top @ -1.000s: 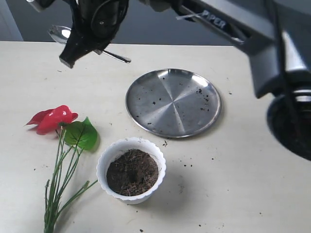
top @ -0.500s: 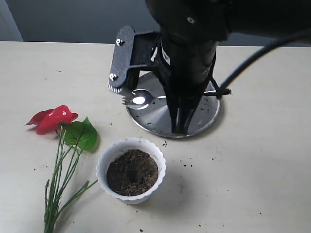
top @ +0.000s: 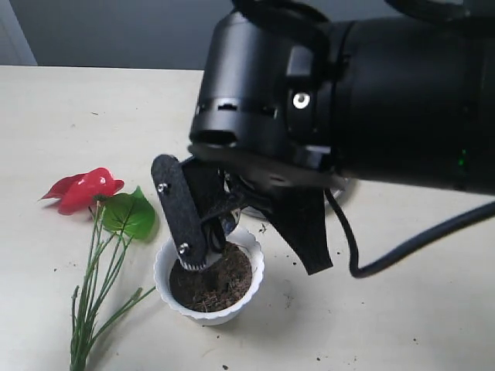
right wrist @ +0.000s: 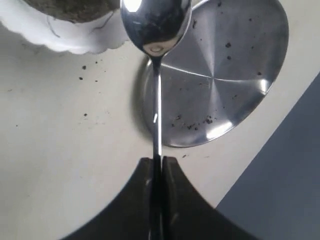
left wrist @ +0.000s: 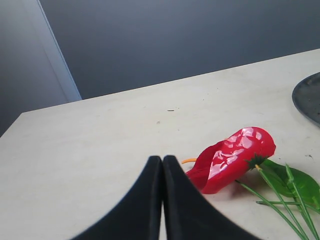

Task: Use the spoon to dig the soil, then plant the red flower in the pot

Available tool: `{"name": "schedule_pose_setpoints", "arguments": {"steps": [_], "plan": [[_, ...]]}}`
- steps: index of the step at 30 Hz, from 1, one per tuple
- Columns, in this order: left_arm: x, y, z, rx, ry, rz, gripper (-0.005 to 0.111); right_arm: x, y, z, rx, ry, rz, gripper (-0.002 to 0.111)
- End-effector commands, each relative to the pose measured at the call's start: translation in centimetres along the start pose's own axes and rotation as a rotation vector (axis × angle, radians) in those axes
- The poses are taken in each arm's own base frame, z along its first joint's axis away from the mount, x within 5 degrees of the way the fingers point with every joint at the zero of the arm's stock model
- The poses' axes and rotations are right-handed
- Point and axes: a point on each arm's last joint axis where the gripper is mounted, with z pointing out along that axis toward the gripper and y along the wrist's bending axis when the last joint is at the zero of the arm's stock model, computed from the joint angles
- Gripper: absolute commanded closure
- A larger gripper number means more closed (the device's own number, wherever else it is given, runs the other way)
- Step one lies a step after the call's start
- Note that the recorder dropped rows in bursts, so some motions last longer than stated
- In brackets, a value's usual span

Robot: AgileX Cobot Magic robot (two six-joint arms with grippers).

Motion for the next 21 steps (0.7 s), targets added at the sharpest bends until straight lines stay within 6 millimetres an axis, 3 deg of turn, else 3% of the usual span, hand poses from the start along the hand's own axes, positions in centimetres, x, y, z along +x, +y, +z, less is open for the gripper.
{"name": "schedule_pose_setpoints", "arguments": {"steps": [1,9,21], "plan": [[0.0,0.0,0.0,0.002,-0.010,-0.013,0.106,-0.7,0.6,-0.3,0.021,0.001,-0.115,0.109],[0.0,0.0,0.0,0.002,-0.010,-0.013,0.106,-1.5,0.2,-1.2,0.187,0.089,-0.302,0.109],[0.0,0.0,0.0,0.002,-0.008,-0.013,0.106,-3.7,0.7,1.9,0.140,0.162,-0.396,0.109]]}}
